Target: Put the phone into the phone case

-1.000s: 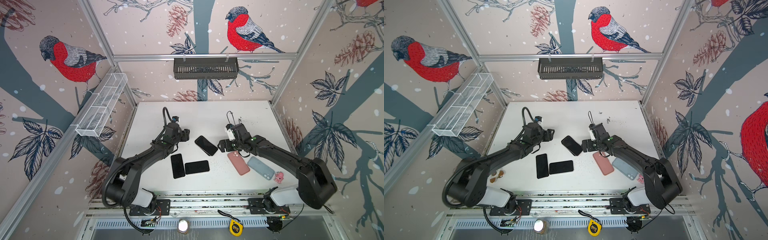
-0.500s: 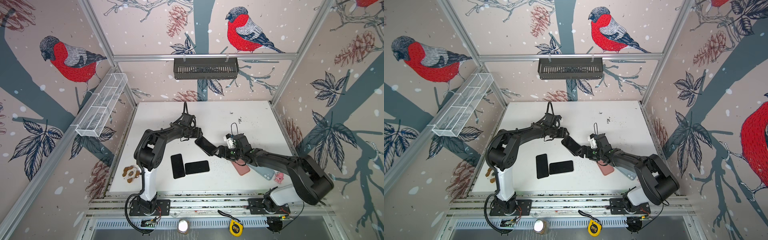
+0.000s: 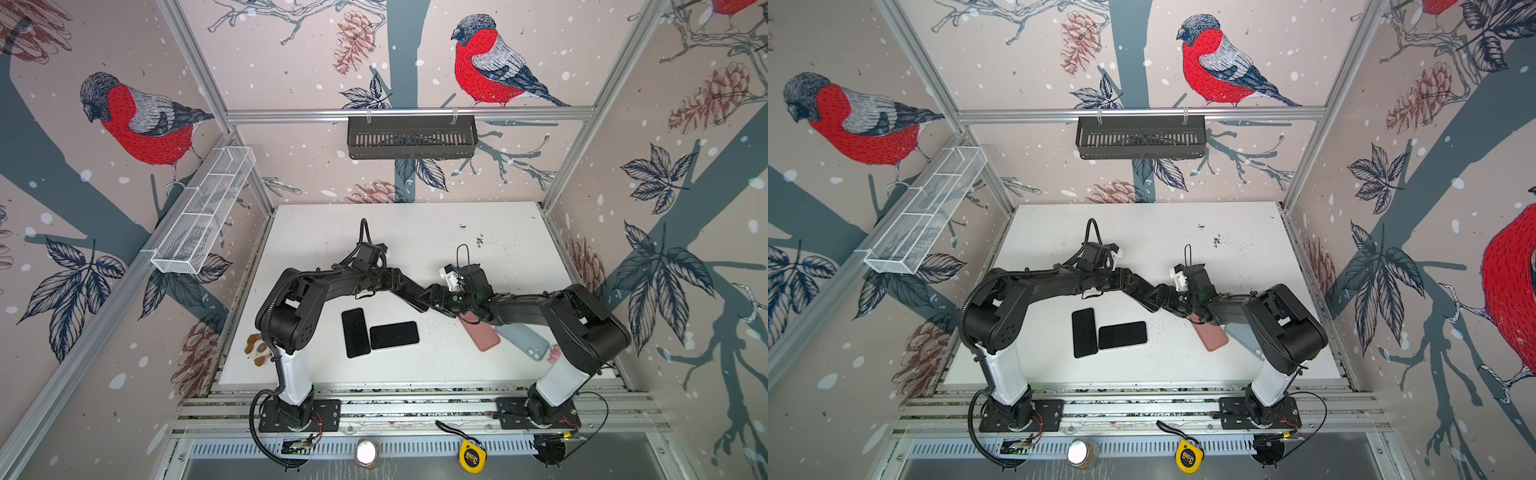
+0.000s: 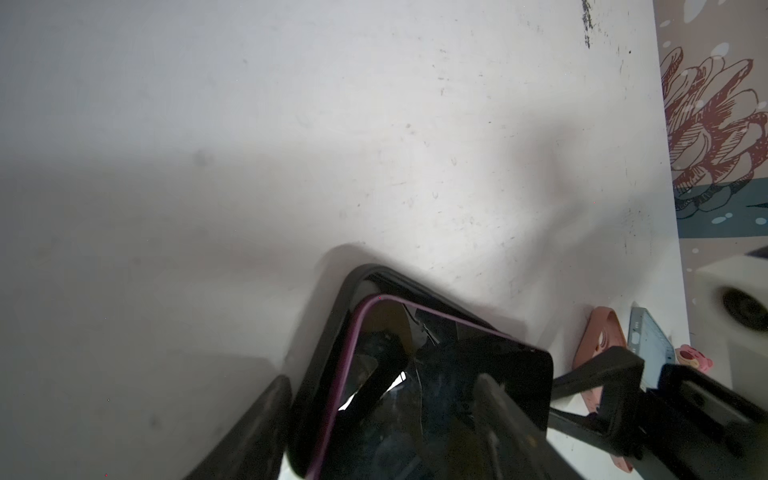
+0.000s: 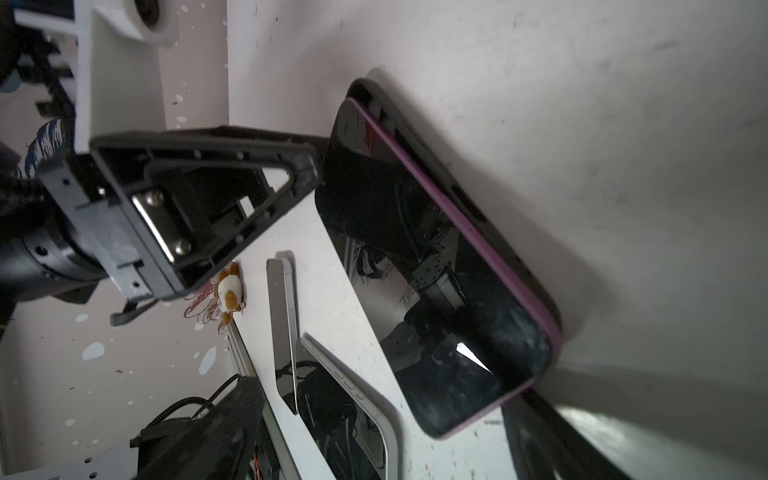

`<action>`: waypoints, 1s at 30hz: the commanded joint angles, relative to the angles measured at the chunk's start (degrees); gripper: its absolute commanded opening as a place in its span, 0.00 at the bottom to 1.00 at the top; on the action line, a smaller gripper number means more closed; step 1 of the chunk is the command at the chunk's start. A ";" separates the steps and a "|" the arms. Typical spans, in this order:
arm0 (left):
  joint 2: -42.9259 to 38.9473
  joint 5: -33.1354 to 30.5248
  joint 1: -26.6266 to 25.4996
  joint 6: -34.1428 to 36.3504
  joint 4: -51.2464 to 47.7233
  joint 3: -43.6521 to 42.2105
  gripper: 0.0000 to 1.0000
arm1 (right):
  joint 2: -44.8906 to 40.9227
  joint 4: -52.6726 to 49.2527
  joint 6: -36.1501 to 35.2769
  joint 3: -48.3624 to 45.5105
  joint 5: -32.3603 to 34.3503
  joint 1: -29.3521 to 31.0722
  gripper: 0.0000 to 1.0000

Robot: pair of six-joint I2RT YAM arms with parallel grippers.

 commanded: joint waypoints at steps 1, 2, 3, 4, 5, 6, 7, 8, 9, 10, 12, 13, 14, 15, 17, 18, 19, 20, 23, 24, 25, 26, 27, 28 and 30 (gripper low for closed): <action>-3.47 1.83 -1.86 -4.36 2.21 -5.10 0.70 | 1.04 -8.53 -3.35 1.59 3.22 -0.65 0.92; -4.54 1.73 -2.15 -4.93 2.94 -6.79 0.70 | 1.25 -10.26 -4.34 2.21 3.27 -1.05 0.92; -6.10 1.78 -2.38 -6.04 4.38 -8.99 0.70 | 1.41 -12.17 -5.49 3.10 3.54 -1.58 0.92; -7.79 1.78 -2.39 -7.35 6.11 -11.54 0.70 | 1.49 -14.31 -6.84 4.06 3.94 -1.90 0.92; -9.46 1.78 -2.40 -8.48 7.69 -13.75 0.70 | 1.59 -16.42 -8.11 5.13 4.33 -2.19 0.92; -11.24 1.72 -2.45 -9.89 9.42 -16.21 0.70 | 1.82 -19.59 -9.64 6.48 4.97 -2.45 0.92; -12.52 1.65 -2.54 -10.68 10.69 -17.86 0.70 | 1.88 -22.00 -11.09 7.74 5.31 -2.67 0.92; -13.78 0.89 -2.51 -10.78 10.64 -18.90 0.70 | 1.44 -24.28 -12.91 9.06 5.68 -2.86 0.92; -14.95 -0.32 -2.48 -10.35 9.42 -19.08 0.70 | 0.93 -26.15 -14.35 10.03 6.57 -2.91 0.92; -15.81 -1.29 -2.54 -9.94 8.74 -19.12 0.71 | 0.35 -27.53 -15.39 10.68 7.64 -2.96 0.92; -16.47 -2.11 -2.39 -9.44 8.03 -18.39 0.72 | -1.07 -30.47 -16.43 11.66 10.24 -3.17 0.93; -15.91 -2.22 -2.40 -8.93 7.52 -17.63 0.72 | -1.66 -30.91 -16.40 11.78 10.71 -3.41 0.93; -14.77 -2.18 -2.46 -8.38 6.74 -16.60 0.71 | -2.46 -31.38 -16.53 12.06 10.84 -3.66 0.93; -13.37 -2.05 -2.43 -8.08 6.11 -15.48 0.69 | -2.99 -31.84 -17.20 12.65 11.09 -3.66 0.93; -11.29 -1.46 -2.49 -7.79 5.86 -13.94 0.63 | -3.17 -33.58 -19.09 14.05 12.72 -3.26 0.92; -10.53 -0.78 -2.61 -7.80 6.42 -13.77 0.58 | -3.20 -34.71 -19.74 14.71 13.55 -3.05 0.92; -10.00 -0.73 -2.75 -7.71 5.76 -13.39 0.54 | -3.49 -35.10 -20.02 14.76 13.60 -2.94 0.91; -9.63 -1.51 -2.92 -7.08 3.93 -12.44 0.50 | -4.11 -35.07 -20.03 14.28 13.61 -2.65 0.91; -11.19 -4.07 -3.71 -6.70 1.35 -11.84 0.48 | -6.99 -34.50 -19.75 12.13 14.45 -1.56 0.90; -12.22 -6.12 -4.33 -6.39 -0.69 -11.45 0.48 | -7.87 -34.67 -19.83 11.53 15.37 -0.94 0.90; -13.21 -8.41 -4.84 -5.94 -2.93 -11.10 0.50 | -8.60 -35.01 -19.98 11.04 16.15 -0.27 0.90; -14.40 -10.24 -5.26 -5.56 -4.40 -11.16 0.53 | -9.28 -35.53 -20.37 10.87 17.32 0.62 0.89; -15.43 -10.88 -5.38 -5.49 -4.62 -11.74 0.55 | -9.80 -36.25 -20.93 10.84 18.36 1.96 0.87; -16.42 -10.81 -5.40 -5.38 -4.06 -12.43 0.56 | -10.25 -36.74 -21.30 10.89 19.30 3.32 0.86; -17.68 -9.17 -4.86 -4.84 -1.55 -13.65 0.59 | -11.41 -37.59 -22.15 11.23 22.70 7.39 0.85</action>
